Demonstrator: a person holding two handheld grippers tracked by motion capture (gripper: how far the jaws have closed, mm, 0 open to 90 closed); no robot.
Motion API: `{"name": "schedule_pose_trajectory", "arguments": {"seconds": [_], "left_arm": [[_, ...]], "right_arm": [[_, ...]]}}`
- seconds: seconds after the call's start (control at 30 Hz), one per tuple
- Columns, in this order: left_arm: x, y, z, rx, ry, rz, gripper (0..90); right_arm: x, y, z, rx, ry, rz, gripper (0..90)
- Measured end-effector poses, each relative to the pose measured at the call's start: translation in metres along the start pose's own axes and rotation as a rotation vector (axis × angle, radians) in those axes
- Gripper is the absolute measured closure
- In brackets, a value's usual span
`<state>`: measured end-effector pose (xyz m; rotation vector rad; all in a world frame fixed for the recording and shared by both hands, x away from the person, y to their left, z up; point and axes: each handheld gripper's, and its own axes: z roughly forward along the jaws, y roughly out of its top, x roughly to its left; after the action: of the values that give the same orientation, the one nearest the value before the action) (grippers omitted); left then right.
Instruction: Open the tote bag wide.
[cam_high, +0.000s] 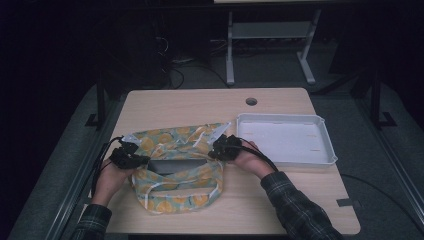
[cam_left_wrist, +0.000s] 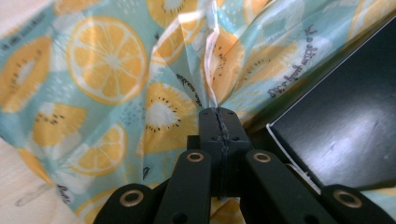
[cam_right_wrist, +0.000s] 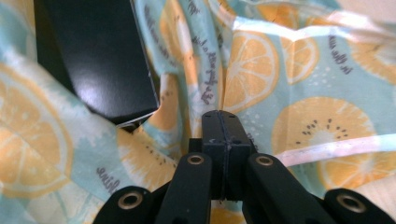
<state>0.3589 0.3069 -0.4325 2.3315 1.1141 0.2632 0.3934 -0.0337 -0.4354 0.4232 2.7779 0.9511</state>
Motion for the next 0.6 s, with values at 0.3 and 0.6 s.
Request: {"name": "schedule_pose_trajectory", "arguments": {"seconds": [0.3,0.6], "left_arm": [[0.001,-0.007,0.012,0.041,-0.022,-0.005,88.0],[0.002,-0.010,0.011,0.025,-0.035,-0.020,84.2]], "right_arm": [[0.002,-0.006,0.010,0.051,0.019,-0.010,89.5],[0.004,-0.009,0.017,0.075,0.026,-0.025,89.4]]}}
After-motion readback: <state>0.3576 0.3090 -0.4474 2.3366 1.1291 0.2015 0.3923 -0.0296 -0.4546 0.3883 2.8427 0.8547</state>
